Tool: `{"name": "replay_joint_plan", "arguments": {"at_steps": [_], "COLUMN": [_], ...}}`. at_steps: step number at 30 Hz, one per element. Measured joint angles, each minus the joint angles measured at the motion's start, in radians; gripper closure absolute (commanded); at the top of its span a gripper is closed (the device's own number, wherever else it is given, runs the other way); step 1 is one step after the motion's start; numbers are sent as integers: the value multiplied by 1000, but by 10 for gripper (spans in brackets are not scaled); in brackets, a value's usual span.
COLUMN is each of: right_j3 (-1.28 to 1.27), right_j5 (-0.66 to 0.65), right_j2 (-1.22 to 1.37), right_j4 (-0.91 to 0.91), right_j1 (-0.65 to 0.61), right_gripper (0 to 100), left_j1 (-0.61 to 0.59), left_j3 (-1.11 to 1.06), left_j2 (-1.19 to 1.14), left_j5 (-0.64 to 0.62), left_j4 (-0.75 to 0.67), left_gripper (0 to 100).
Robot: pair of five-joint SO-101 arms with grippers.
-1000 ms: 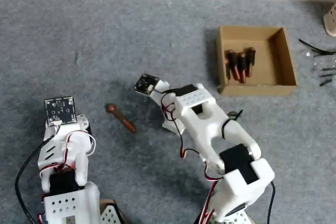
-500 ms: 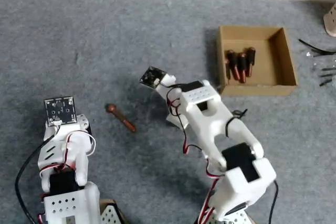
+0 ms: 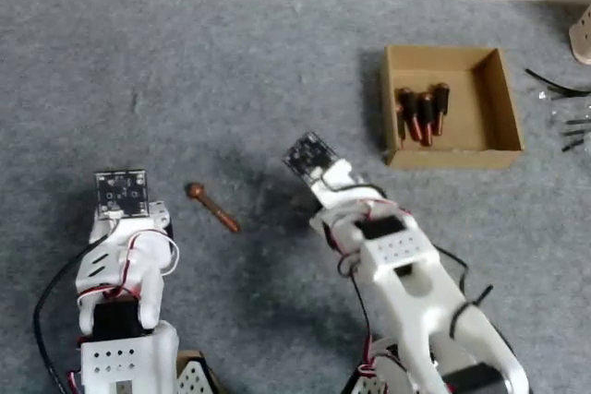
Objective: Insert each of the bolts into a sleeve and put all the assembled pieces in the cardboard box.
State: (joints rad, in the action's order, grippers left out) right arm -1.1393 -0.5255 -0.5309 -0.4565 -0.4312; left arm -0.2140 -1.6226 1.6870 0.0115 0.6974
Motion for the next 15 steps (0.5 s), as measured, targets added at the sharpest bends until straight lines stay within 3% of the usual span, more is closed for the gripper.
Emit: {"name": "replay_joint_plan", "arguments": {"at_steps": [15], "right_j3": [-126], "right_j5": [75], "right_j2": [-199], "right_j4": [49], "right_j1": [3], "right_gripper": [993], "left_j1": [86], "left_j3": [-38], "left_j2": [0], "left_j5": [0], "left_j4": [-78], "left_gripper": [993]}}
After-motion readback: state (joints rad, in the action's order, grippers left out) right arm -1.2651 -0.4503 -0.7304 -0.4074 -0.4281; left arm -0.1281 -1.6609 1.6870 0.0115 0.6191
